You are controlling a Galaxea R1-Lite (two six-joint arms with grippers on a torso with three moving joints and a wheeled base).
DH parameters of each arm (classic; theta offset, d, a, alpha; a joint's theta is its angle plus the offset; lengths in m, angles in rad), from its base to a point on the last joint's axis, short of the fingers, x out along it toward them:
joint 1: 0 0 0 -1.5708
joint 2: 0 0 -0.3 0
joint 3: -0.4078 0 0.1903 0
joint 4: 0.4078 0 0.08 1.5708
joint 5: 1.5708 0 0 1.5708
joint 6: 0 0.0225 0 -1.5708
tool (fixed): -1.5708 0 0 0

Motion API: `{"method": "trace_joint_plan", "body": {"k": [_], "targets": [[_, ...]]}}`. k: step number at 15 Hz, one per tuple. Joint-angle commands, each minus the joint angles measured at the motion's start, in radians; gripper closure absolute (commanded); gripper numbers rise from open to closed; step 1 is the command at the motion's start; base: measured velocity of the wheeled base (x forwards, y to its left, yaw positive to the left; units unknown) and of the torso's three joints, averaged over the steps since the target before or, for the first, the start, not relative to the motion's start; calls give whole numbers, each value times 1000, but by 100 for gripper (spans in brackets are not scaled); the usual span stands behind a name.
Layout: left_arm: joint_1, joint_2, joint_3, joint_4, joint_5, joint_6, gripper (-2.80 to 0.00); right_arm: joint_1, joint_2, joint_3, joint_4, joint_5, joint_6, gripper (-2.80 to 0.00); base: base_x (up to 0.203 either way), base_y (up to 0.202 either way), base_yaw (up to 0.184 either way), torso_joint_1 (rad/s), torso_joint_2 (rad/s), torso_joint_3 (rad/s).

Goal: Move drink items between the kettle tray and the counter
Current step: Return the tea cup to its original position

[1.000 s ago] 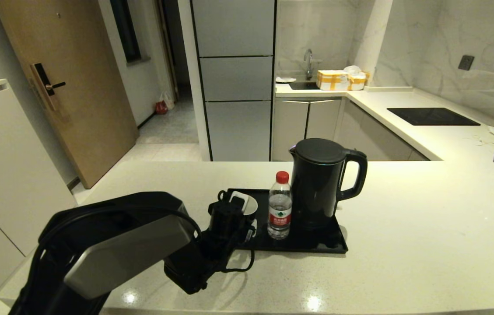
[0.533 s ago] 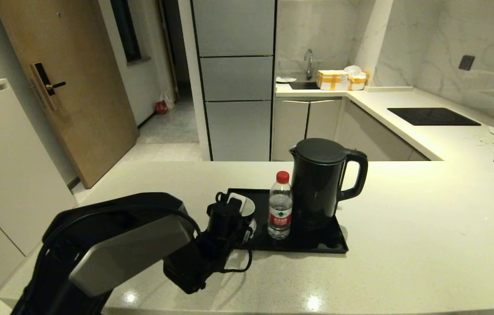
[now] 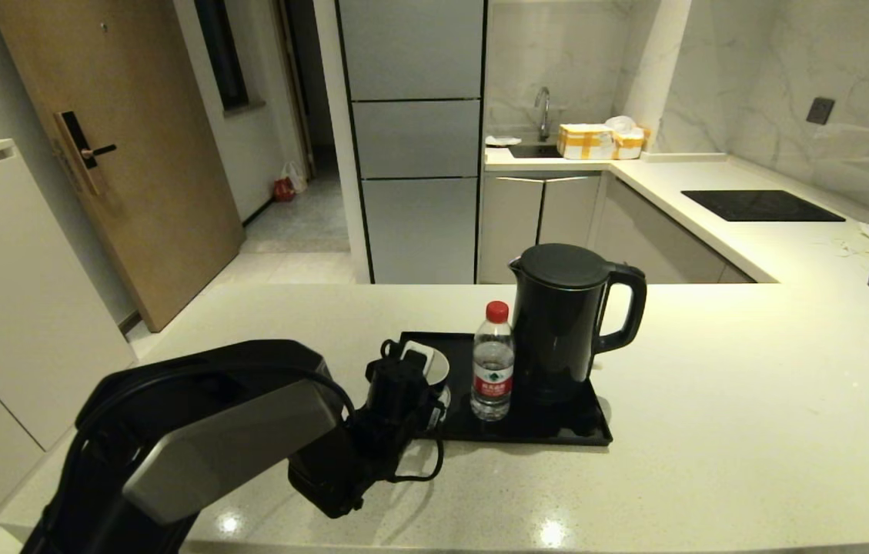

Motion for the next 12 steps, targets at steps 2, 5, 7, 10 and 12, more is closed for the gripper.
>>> {"method": "trace_joint_plan", "body": {"k": [2,5,7,10,12], "targets": [[0,1,4,-11,2,0,0,0,1,0,0,0,-1,0,0,0,0,0,0,0],[-2,-4,13,-14,2,-2,0,0,1,0,0,0,-1,0,0,0,0,0,0,0],[-4,-7,23,-20,2,-6,0,0,1,0,0,0,-1,0,0,0,0,0,0,0],[-11,-15,47,-36,4,-17,0,0,1,0,0,0,-1,0,0,0,0,0,0,0],[-11,-21,86,-64,5,-17,0,0,1,0,0,0,-1,0,0,0,0,0,0,0]]}}
